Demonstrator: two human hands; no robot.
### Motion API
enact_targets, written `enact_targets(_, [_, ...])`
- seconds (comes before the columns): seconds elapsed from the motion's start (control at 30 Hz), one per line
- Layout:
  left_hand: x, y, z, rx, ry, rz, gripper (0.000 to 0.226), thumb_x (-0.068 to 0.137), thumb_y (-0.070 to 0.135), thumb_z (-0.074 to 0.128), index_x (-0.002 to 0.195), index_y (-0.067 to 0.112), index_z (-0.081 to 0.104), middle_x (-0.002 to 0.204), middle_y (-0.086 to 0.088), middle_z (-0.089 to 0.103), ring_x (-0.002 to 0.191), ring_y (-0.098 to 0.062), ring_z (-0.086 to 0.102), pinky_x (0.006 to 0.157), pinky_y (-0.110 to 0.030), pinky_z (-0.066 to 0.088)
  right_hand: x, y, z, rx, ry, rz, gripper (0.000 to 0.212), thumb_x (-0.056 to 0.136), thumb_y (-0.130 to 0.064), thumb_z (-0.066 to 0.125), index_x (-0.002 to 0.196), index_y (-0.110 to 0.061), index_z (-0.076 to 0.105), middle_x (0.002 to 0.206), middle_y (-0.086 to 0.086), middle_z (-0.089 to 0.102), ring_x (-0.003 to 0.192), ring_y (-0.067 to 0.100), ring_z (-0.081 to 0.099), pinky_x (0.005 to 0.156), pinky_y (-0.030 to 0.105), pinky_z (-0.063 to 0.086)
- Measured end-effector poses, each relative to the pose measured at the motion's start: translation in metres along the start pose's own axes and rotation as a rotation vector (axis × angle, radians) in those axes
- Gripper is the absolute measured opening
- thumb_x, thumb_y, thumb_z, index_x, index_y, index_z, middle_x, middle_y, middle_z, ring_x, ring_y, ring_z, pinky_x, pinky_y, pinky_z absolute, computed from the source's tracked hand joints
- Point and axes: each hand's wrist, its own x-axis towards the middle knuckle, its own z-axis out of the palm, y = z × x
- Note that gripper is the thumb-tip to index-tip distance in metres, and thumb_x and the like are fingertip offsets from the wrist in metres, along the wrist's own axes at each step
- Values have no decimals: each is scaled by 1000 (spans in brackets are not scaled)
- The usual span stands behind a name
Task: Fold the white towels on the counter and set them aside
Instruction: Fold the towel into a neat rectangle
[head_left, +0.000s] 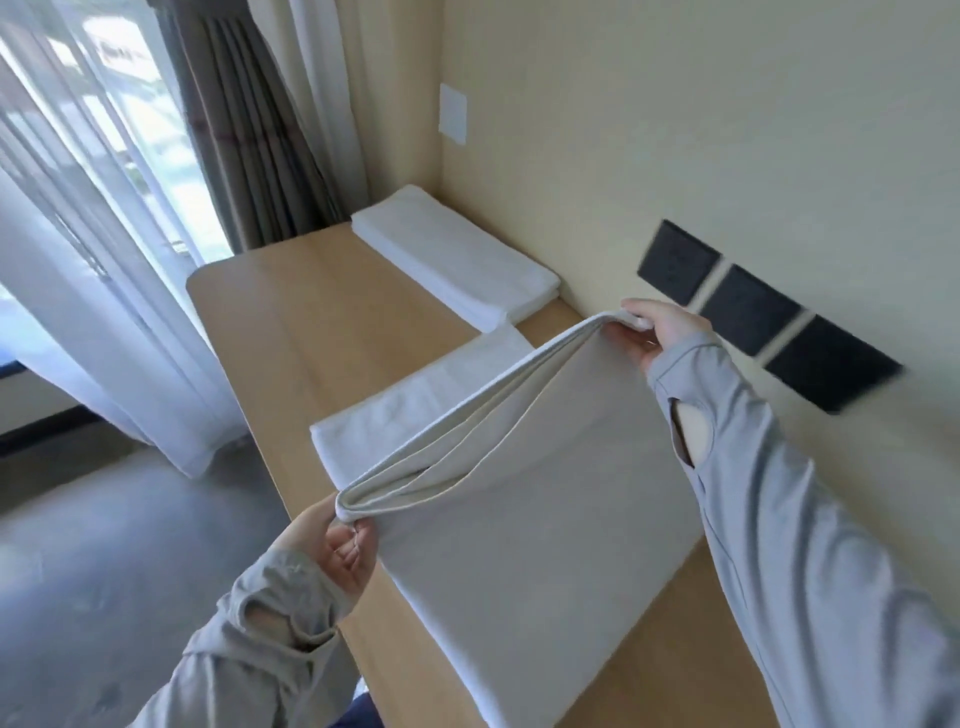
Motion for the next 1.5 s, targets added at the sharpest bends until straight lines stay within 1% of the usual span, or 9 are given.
enact_targets(0.1, [37,54,-1,-36,30,-54,29,87,20,62,67,3,50,38,-6,51,26,-11,49,26,-18,41,45,33,69,2,22,126,18,83,10,55,68,0,51,62,16,56,54,24,59,45,29,56])
enact_targets(0.3, [108,98,-7,5,145,-21,41,87,35,62,75,-4,53,48,-11,53,26,-15,49,27,-21,42,107,113,129,-175,40,262,16,89,-6,60,76,-4,51,71,10,50,58,18,54,46,23,54])
enact_targets(0.4, [128,98,-21,429,325,256,56,82,56,59,61,4,58,39,-3,42,35,-19,39,45,-23,39,125,126,123,-500,34,103,19,81,-18,71,81,-13,53,68,5,51,55,15,48,55,28,50])
enact_targets(0.5, [136,101,-24,747,335,621,51,77,53,65,57,7,53,56,1,50,55,-19,46,57,-30,38,135,129,105,-847,33,-173,27,80,-22,71,101,-18,55,76,-2,48,63,8,45,62,21,41])
enact_targets(0.6, [140,106,-10,892,259,792,17,70,34,78,75,26,63,84,10,58,78,-10,58,67,-25,43,140,137,86,-1062,-102,-203,33,81,-8,67,113,-7,57,87,-2,49,77,11,48,74,18,41])
enact_targets(0.77, [150,120,-2,1268,163,975,31,62,28,85,85,26,63,84,14,59,79,2,54,71,-20,36,145,142,79,-1197,-158,-276,40,75,-9,74,112,-4,58,101,3,47,89,14,49,82,22,37])
enact_targets(0.93, [157,132,0,1422,141,953,28,68,31,81,83,23,58,81,13,57,73,-6,53,61,-19,34,148,148,82,-1224,-125,-254,23,82,-21,67,96,-13,50,91,1,55,83,19,53,72,26,36])
enact_targets(1.27, [147,100,-12,1578,-92,883,39,67,25,82,66,30,43,69,10,49,72,3,48,58,-12,36,117,135,18,-1305,-115,-236,14,83,-5,59,97,-7,58,76,-4,52,75,19,51,68,25,37])
enact_targets(1.5, [145,89,-8,1528,-105,877,40,69,34,79,83,38,42,80,12,56,76,-3,51,59,-13,40,110,134,14,-1209,-154,-247,19,77,-12,72,86,-16,57,75,-10,54,68,6,51,65,17,40])
